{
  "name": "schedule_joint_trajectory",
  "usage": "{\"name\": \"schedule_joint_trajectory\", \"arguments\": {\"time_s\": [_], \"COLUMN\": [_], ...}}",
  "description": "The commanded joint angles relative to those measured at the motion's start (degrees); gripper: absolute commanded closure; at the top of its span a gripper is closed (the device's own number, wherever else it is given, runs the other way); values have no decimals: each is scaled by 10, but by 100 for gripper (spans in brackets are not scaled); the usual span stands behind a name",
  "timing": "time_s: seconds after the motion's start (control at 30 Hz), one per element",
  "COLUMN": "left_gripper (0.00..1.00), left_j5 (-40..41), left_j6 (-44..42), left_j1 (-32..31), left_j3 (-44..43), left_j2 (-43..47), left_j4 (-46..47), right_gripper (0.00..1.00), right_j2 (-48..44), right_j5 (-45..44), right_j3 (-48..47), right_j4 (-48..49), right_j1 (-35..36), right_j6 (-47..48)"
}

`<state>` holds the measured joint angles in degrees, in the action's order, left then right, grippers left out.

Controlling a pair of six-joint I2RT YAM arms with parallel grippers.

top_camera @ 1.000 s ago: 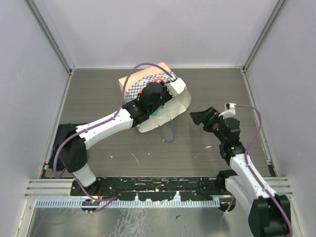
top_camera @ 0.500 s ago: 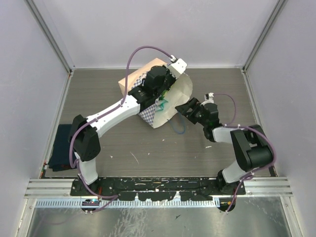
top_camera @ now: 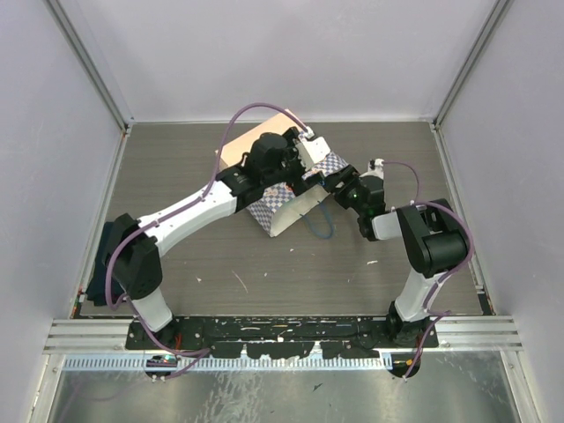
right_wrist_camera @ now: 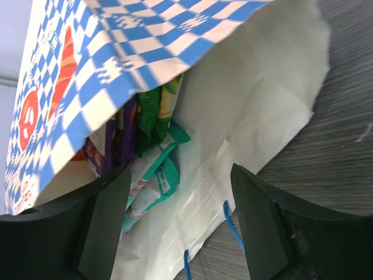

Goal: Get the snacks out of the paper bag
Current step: Adjust the paper bag at the center of the board.

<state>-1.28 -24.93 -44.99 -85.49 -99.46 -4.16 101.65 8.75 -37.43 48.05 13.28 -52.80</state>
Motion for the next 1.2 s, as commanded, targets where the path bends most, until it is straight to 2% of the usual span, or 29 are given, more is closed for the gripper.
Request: {"name": "schedule_joint_trajectory", "arguments": {"time_s": [0.0, 0.2, 0.4, 0.57, 0.67, 0.77, 0.93, 1.07, 1.1, 1.17], "left_gripper": [2, 2, 2, 0, 1, 2, 12, 25, 30, 48], "left_j5": [-110, -186, -178, -123, -50, -13, 101, 130, 136, 152], "left_j6": [-63, -108, -133, -175, -197, -213, -278, -290, -285, -272], "left_j1": [1, 1, -12, -51, -73, -81, -105, -117, -117, -119], "left_j3": [11, 4, -23, -69, -62, -55, -46, -48, -49, -53], "left_j2": [58, 54, 15, -34, -58, -79, -111, -125, -125, -126], "left_j4": [-51, -123, -131, -174, -135, -101, 23, 90, 104, 124], "right_gripper": [25, 24, 23, 23, 23, 22, 22, 22, 22, 22], "right_j2": [-5, -6, 15, 31, 41, 57, 78, 85, 86, 82], "right_j5": [-8, 7, 33, 47, 59, 82, 102, 107, 108, 109], "right_j3": [4, 29, 37, 44, 44, 39, 39, 48, 50, 57], "right_j4": [55, 72, 100, 132, 145, 164, 195, 218, 223, 231], "right_j1": [-20, -39, -55, -66, -70, -75, -77, -78, -79, -80], "right_j6": [-9, -18, -35, -51, -57, -68, -83, -92, -93, -96]}}
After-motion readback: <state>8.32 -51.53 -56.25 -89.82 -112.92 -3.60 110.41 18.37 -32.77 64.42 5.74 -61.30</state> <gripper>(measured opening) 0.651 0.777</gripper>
